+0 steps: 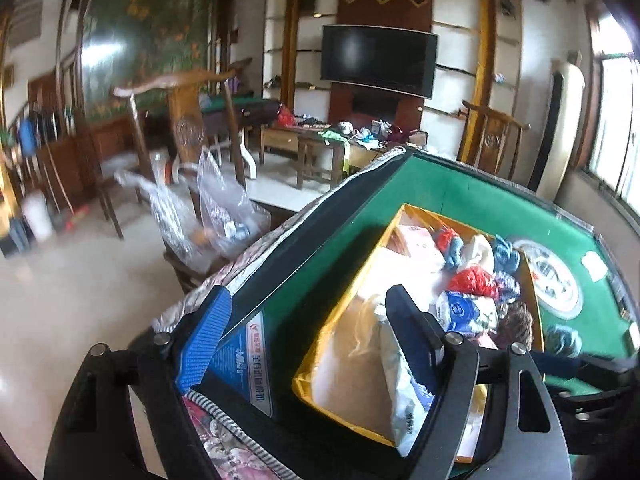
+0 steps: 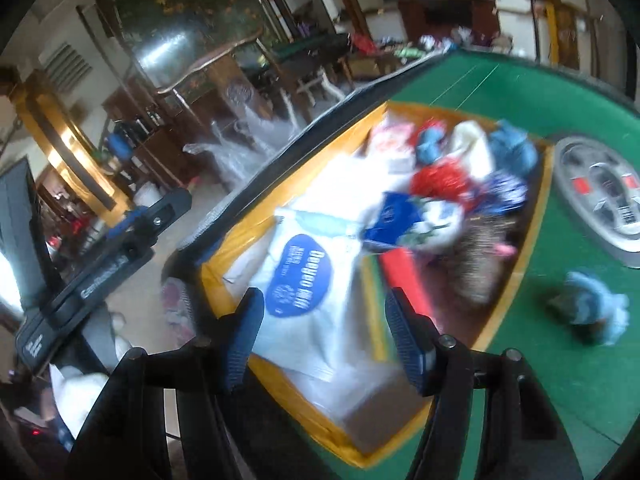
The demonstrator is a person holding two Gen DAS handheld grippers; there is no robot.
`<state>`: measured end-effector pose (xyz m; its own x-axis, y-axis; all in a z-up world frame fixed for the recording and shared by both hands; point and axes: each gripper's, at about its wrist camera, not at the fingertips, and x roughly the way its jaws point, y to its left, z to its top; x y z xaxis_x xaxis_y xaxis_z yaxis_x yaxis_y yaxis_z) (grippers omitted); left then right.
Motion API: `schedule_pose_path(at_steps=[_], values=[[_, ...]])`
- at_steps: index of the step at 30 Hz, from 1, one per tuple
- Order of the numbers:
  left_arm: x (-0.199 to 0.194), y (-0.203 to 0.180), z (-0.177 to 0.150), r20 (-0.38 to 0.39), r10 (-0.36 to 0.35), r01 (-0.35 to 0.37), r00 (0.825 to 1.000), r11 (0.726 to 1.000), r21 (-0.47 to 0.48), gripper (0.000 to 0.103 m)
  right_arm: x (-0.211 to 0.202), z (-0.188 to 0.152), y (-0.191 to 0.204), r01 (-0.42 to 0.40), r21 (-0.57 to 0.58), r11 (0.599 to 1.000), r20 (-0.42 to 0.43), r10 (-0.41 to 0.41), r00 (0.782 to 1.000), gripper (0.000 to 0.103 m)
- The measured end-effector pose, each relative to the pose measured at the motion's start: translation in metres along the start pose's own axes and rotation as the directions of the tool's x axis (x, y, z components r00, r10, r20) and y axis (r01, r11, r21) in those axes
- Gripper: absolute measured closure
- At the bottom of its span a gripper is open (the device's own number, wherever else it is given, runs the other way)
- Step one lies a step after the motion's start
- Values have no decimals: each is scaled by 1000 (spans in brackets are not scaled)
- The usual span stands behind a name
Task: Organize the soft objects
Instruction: 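Lower the Deeyeo packet and strips bag into the tray and open both tools, then move left tool to the light-blue fluffy cloth while right tool moves to the lemon-print tissue pack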
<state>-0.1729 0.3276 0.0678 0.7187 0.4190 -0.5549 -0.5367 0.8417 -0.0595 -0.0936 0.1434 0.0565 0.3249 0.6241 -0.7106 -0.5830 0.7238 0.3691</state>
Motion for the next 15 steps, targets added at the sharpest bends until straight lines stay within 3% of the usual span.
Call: schedule_pose_path(at_steps=[4,15], values=[[-6,-23,-1,11,10,-11,1000,997,77,23,-19,-9,-19,50,9,999,29,-50,998,43],[-26,-70,2,37,16,-23,999,984,177,23,-47,-32,-53,83,73,994,81,-88,993,43]])
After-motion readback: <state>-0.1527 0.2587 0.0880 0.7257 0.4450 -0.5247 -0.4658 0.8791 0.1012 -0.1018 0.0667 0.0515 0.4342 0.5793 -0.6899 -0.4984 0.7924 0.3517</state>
